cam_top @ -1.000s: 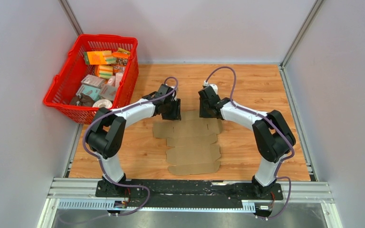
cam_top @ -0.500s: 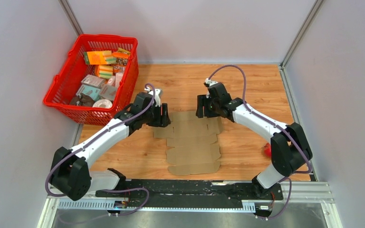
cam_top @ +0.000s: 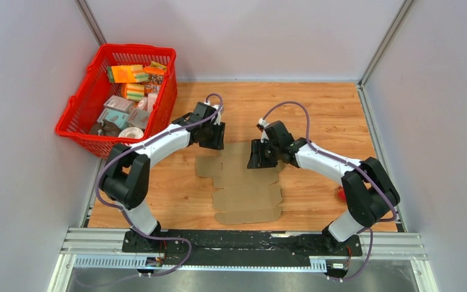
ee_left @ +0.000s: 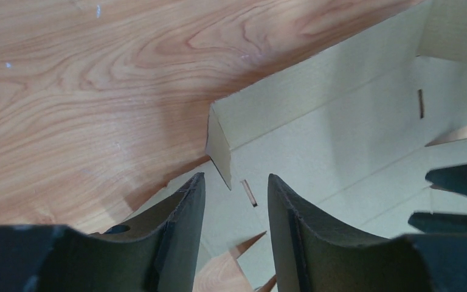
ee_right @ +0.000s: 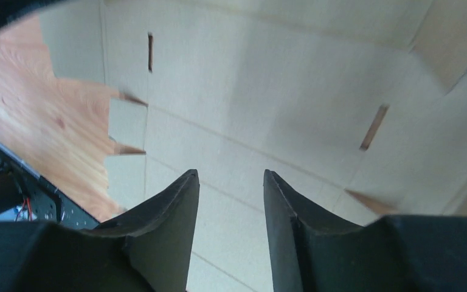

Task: Fold the paper box

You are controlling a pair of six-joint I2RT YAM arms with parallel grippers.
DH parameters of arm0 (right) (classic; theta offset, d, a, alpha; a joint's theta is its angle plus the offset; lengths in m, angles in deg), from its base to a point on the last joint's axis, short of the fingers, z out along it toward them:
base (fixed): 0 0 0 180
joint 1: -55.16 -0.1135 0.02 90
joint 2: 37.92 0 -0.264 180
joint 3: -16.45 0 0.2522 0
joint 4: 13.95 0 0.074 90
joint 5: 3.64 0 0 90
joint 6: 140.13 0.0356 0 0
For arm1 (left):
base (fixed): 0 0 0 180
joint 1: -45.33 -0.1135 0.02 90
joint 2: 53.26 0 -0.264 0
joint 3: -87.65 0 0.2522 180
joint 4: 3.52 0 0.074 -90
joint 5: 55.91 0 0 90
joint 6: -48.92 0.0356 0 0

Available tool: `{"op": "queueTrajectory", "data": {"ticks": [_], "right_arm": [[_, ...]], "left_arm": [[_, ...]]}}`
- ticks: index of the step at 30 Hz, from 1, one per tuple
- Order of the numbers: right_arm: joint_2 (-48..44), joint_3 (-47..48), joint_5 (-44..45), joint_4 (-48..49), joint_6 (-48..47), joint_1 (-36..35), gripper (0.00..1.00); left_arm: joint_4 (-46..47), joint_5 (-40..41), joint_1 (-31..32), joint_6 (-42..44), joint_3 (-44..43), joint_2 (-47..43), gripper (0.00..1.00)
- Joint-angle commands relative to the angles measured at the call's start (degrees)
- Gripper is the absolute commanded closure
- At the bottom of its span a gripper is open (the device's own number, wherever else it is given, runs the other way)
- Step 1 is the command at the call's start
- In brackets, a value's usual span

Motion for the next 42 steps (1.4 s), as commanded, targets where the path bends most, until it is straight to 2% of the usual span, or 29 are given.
{"op": "queueTrajectory", "data": {"ticks": [1,5,11,14,16,17,19,20,23,26,28,29,30,33,37,42], "right_arm": [[-2.4,-3.9,-4.3,6.1,3.9,-0.8,0.57],[-1.4,-5.0,-2.8,6.8,3.4,-0.7,0.61],[0.1,-4.6,-3.2,7.7,3.4,-0.7,0.64],[0.8,-4.4,-2.9,7.7,3.2,-0.7,0.63],[1.5,-4.3,-3.9,8.2,3.4,-0.7,0.63],[1.6,-4.3,-4.1,8.4,3.7,-0.9,0.63],[1.7,-4.4,-4.3,8.7,3.9,-1.4,0.62],[1.7,-4.5,-4.3,9.2,4.2,-1.8,0.61],[1.7,-4.9,-4.6,9.7,4.7,-2.0,0.59],[2.3,-5.2,-2.6,9.3,4.0,-2.0,0.60],[2.9,-5.4,-0.9,9.0,3.1,-2.0,0.65],[3.1,-5.5,-0.5,9.0,2.7,-2.0,0.72],[3.2,-5.6,0.2,9.0,2.5,-2.0,0.83],[3.4,-6.6,0.5,9.4,2.5,-2.0,0.97],[3.3,-8.3,1.1,10.5,2.9,-2.0,1.00],[4.5,-9.1,1.3,11.5,3.2,-2.1,1.00]], "left_arm": [[-0.3,0.0,-0.4,2.2,-2.6,2.5,0.50],[1.2,-1.2,-0.4,1.8,-2.3,3.8,0.56],[1.8,-1.7,-0.4,1.3,-2.0,4.8,0.59],[4.4,-1.2,-0.4,0.7,1.1,2.7,0.54],[1.5,-0.3,-0.4,0.2,0.4,2.1,0.51],[1.0,0.6,-0.4,-0.2,1.2,1.5,0.46],[3.0,1.3,-0.4,-2.6,4.8,-3.2,0.41],[4.1,1.5,-0.4,-3.5,9.8,-5.4,0.39],[8.9,-1.4,-0.3,-7.6,20.7,-17.6,0.39],[11.1,-5.9,0.8,-11.0,27.9,-22.6,0.43],[11.2,-6.7,2.6,-12.8,29.6,-24.6,0.46],[11.2,-5.8,5.0,-13.0,30.3,-25.2,0.48],[11.1,-4.4,6.5,-13.4,30.3,-25.3,0.48],[10.4,-0.5,8.9,-14.3,29.9,-23.9,0.48],[9.0,3.7,9.0,-15.5,29.6,-22.2,0.42],[10.4,3.8,9.0,-17.1,29.6,-20.1,0.39]]}}
